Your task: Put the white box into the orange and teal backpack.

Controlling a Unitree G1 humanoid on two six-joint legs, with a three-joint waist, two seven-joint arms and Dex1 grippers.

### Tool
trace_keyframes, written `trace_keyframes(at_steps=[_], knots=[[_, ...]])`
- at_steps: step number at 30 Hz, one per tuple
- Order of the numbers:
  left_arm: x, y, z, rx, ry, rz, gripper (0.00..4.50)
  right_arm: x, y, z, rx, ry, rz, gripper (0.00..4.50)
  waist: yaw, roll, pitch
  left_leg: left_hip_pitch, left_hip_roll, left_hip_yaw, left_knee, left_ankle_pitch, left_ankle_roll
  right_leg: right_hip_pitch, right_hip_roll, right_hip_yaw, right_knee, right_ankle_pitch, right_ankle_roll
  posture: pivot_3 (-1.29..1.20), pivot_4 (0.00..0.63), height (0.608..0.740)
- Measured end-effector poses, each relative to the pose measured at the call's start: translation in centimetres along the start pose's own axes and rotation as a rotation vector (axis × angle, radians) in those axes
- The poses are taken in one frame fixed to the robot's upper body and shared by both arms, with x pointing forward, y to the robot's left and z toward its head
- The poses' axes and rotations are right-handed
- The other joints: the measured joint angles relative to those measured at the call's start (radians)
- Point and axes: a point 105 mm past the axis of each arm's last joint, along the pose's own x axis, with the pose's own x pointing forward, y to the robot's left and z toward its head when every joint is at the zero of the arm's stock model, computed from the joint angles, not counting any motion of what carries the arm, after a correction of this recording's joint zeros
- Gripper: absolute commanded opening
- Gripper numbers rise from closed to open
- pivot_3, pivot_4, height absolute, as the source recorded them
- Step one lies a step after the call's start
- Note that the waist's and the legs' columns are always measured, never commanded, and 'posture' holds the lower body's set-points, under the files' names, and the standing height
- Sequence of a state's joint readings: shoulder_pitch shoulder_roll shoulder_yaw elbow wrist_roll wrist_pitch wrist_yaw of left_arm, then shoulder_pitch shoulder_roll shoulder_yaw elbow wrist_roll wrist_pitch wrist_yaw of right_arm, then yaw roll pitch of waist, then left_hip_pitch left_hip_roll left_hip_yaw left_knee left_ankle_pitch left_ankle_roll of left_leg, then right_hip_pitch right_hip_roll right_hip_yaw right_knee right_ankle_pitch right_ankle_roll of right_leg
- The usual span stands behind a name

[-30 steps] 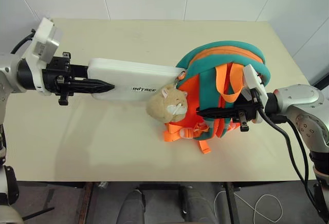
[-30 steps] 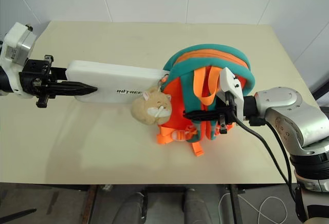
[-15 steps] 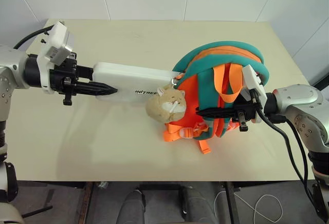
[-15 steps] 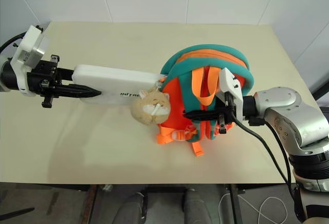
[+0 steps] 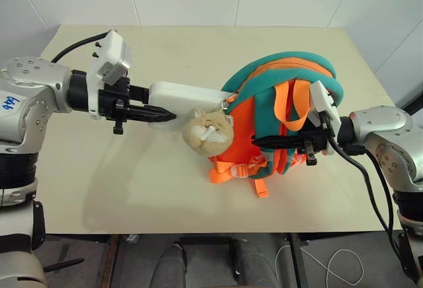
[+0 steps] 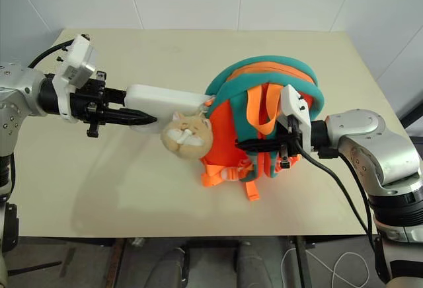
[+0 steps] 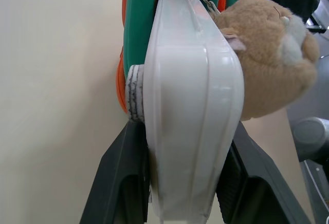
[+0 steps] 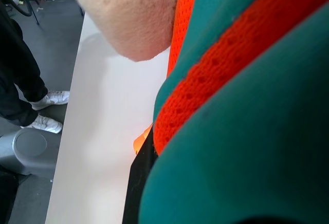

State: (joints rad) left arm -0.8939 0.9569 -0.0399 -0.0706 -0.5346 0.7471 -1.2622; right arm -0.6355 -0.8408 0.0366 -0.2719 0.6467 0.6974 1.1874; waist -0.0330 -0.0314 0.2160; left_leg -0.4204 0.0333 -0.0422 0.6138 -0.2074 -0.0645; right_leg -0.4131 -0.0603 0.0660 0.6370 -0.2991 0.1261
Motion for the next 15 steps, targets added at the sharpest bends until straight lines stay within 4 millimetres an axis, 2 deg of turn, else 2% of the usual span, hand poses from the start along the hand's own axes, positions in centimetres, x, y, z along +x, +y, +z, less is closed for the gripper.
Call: trace_keyframes(at_steps=[5,15], knots=[[2.0,0.4,0.2,0.015,-0.01,-0.003,1.25,0.0,0.0,0.1,-0.002,-0.001,-0.002,0.0,0.005,0.0,0.0,0.0,0.0,0.0,0.002,0.0,0.0,0.001,0.0,0.0,0.0,0.0,0.0,0.0,0.15,0.74],[8.9,0.9,0.3,-0.096,-0.111,-0.014,1.25,0.2,-0.1,0.1,-0.003,-0.009,-0.004,0.0,0.003,0.0,0.0,0.0,-0.001,-0.001,0.003,0.001,0.0,0.001,0.0,0.001,0.002,0.001,0.001,0.0,0.15,0.74]])
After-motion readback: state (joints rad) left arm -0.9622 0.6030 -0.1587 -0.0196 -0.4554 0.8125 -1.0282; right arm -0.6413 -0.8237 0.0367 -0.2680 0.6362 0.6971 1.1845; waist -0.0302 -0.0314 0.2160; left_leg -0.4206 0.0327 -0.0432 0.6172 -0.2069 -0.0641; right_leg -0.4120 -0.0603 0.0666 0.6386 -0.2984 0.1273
